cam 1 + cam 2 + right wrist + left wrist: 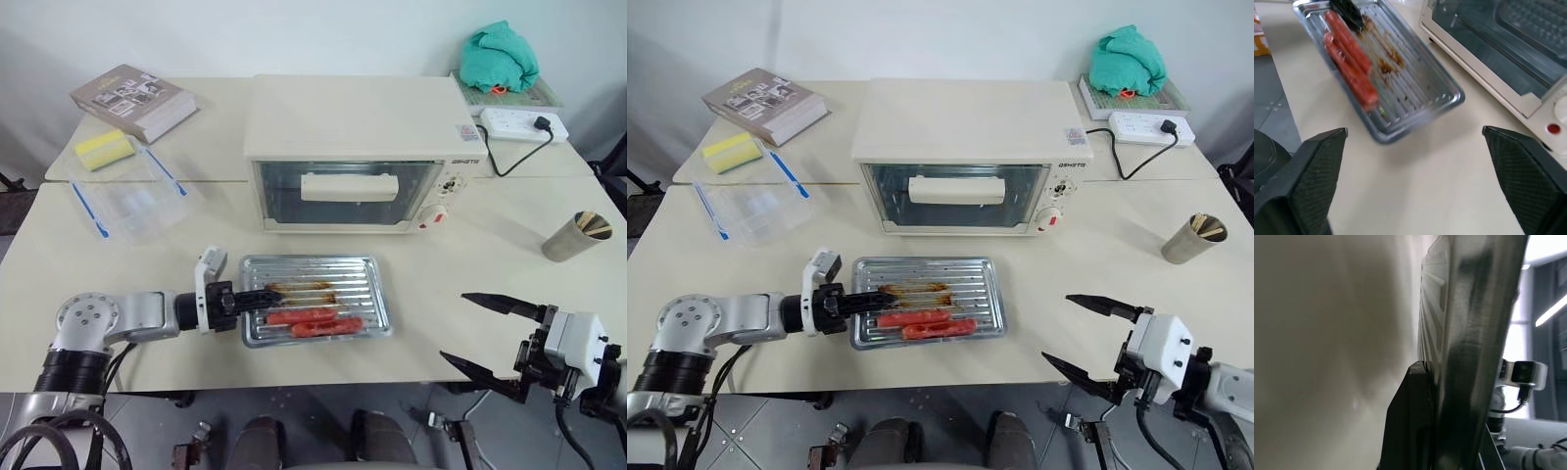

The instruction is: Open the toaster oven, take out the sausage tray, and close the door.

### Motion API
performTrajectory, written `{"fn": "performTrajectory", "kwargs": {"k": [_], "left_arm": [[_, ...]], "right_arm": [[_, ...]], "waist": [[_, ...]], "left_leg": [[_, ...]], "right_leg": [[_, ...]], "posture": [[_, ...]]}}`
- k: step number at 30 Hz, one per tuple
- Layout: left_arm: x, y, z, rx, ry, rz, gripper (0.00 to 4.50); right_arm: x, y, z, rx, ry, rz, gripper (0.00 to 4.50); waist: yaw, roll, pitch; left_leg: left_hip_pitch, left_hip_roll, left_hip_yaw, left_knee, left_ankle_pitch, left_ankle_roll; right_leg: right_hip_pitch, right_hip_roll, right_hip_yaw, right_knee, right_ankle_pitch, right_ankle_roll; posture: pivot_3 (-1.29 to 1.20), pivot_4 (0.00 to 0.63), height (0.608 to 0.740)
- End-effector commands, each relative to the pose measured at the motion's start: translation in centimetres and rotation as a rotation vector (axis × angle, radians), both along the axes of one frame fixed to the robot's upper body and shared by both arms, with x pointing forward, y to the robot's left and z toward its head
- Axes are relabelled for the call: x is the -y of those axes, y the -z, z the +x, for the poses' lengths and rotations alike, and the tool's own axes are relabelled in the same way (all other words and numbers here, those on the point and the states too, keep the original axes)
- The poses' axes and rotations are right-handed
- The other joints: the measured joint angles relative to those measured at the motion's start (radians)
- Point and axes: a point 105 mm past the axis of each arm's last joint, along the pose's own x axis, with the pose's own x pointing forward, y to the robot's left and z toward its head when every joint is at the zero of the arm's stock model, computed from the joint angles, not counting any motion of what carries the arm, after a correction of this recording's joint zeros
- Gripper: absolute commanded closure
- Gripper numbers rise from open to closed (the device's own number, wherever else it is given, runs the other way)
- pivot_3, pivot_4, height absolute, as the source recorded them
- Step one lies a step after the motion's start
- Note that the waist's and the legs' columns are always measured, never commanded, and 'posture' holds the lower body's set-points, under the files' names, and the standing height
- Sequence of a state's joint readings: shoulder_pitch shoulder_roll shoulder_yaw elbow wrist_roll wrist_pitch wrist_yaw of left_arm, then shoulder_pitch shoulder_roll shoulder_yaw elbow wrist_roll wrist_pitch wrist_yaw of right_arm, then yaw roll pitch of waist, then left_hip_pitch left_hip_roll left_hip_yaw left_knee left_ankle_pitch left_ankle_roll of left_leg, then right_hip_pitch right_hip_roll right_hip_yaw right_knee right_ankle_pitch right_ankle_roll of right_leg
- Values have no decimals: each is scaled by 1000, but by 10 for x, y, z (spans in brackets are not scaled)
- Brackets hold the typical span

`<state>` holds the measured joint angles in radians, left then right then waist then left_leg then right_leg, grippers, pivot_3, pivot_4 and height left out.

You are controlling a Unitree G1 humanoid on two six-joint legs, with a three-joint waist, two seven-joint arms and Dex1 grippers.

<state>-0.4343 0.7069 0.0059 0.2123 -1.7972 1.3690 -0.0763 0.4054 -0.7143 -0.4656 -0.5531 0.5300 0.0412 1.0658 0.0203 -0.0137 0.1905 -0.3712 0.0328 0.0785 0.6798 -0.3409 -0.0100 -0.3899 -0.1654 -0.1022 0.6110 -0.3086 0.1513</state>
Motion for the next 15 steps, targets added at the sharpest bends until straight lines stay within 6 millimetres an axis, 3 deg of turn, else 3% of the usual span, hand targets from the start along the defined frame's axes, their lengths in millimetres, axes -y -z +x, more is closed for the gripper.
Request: {"fn": "performTrajectory", "kwargs": {"k": [1,10,15], "left_arm": [[11,2,6,5,29,26,4500],[15,19,13,-6,9,109,4500],[12,23,14,11,-3,159,3327]], "right_arm": [[-4,-10,-8,49,21,2,28],[-7,-12,-13,48,52,7,28],[-8,-12,-11,47,54,8,0]], "waist": [[4,0,0],[12,0,0],[7,0,0]], "left_leg": [[0,0,0,0,0,0],[4,-1,-4,2,0,0],[5,-1,-5,2,0,0]], "right_leg": [[0,0,0,0,0,0],[8,0,-2,-3,0,0],[10,0,-2,-3,0,0]], "posture": [[0,150,740],[0,150,740],[0,150,740]]}}
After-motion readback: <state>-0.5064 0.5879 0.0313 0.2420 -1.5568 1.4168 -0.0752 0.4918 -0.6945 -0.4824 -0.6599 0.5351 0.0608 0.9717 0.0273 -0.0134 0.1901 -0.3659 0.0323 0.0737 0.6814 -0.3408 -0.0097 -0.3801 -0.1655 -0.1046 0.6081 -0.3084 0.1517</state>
